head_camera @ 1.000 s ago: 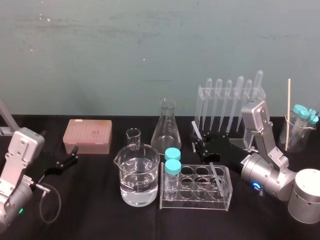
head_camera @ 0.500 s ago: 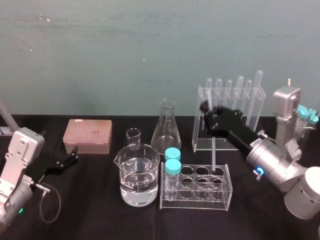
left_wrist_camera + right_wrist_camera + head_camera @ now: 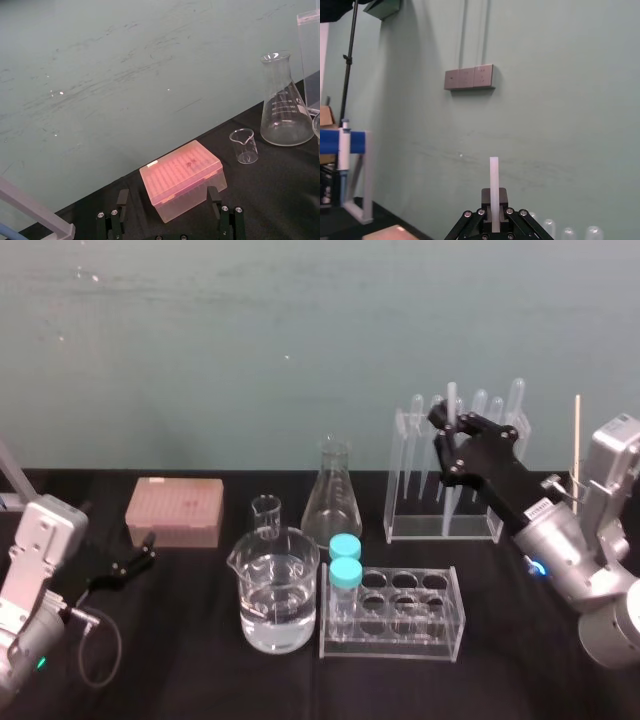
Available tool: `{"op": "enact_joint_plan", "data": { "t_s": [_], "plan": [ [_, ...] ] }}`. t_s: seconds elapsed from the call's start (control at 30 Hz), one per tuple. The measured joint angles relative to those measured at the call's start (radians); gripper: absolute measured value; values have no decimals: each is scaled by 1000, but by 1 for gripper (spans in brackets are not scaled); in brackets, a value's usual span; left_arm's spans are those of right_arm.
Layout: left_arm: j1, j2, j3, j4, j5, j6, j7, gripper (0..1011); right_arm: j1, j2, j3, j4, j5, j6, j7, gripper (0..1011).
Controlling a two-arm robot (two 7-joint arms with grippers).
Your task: Pick up the stirring rod with one hand, then place it down.
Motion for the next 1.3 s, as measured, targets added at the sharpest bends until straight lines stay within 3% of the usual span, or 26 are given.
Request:
{"op": "enact_joint_plan", "data": {
  "t_s": [0.17,0.33,0.6,1.3],
  "plan": [
    [0,0,0,0,0,0,0,1000,11,-6,39,31,3,-23,-10,69],
    [0,0,0,0,0,0,0,1000,14,-4,65,51,-46,-37,-60,69],
    [0,0,0,0,0,0,0,1000,-6,2,70,78,-118,3,-99,69],
    [0,0,0,0,0,0,0,1000,-3,3,69,76,-111,-3,-97,69]
  ]
}}
